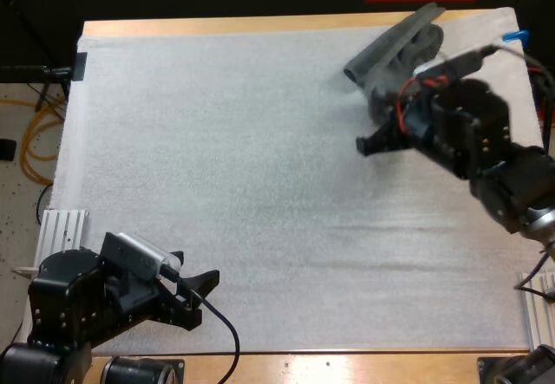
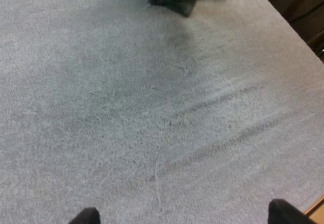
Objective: Pick towel from pile fold and stack
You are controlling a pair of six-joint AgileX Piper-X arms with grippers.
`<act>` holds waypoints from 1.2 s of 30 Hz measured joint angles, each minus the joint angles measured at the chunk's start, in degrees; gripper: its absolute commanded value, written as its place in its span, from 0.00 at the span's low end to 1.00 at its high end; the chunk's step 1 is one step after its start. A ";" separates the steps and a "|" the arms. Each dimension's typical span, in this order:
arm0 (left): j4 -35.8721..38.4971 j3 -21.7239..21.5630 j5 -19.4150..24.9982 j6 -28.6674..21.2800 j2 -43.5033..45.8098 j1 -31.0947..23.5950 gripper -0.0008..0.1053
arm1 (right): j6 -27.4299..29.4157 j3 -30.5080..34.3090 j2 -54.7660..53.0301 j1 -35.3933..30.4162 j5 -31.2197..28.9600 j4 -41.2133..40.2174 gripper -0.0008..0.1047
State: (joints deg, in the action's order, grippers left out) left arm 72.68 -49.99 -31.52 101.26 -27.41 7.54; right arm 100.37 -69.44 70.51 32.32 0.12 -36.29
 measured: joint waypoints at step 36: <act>-0.40 0.00 0.00 0.00 0.00 0.00 0.61 | -10.37 -1.15 13.02 29.69 7.96 8.84 0.64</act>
State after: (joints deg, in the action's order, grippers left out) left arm 72.28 -49.99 -31.52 101.26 -27.41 7.54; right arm 90.00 -70.59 83.54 62.01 8.07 -27.44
